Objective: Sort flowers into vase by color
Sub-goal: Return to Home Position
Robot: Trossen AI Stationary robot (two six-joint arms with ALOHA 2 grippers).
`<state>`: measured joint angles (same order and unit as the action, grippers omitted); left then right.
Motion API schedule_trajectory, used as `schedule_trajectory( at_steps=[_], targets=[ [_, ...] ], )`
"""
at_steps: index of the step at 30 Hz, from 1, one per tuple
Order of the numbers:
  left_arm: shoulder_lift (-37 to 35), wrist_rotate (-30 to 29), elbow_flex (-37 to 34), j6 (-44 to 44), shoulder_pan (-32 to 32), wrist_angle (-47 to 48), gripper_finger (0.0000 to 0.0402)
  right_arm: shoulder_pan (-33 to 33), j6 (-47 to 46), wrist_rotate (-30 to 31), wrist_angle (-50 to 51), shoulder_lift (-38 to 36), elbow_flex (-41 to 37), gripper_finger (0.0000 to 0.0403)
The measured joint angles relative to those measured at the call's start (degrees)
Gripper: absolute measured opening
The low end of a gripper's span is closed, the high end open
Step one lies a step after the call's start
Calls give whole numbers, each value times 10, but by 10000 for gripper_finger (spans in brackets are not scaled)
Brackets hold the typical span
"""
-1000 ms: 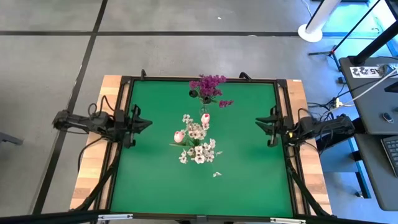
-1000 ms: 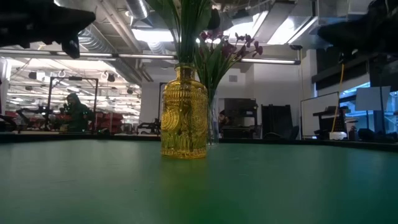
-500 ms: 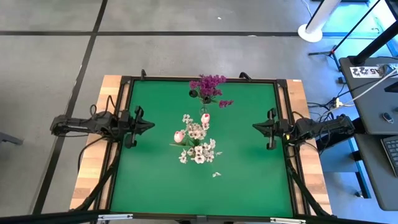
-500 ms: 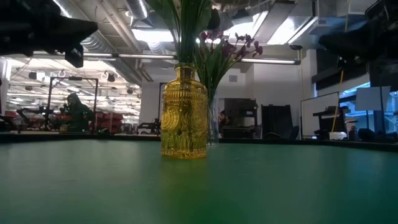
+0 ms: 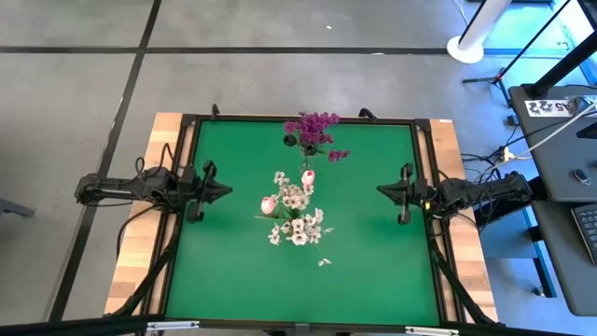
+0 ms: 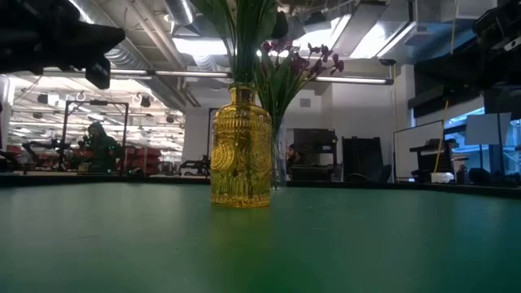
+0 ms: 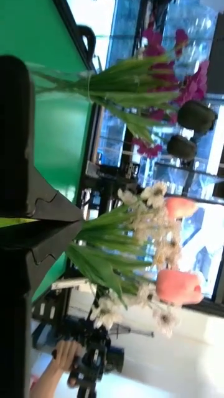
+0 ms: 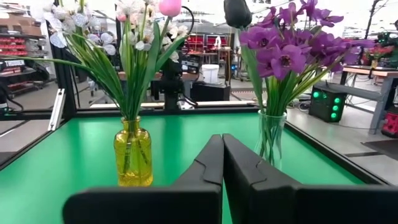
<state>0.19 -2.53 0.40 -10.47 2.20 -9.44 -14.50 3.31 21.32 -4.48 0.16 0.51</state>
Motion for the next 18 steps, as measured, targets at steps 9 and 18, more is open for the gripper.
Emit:
schedule_trajectory(
  at_steps=[9,18],
  targets=[
    [0,16,1,-14,0,40,0,0,-3,-23,4,0,0,2],
    [0,16,1,-15,0,57,0,0,-1,-33,7,0,0,2]
  ],
)
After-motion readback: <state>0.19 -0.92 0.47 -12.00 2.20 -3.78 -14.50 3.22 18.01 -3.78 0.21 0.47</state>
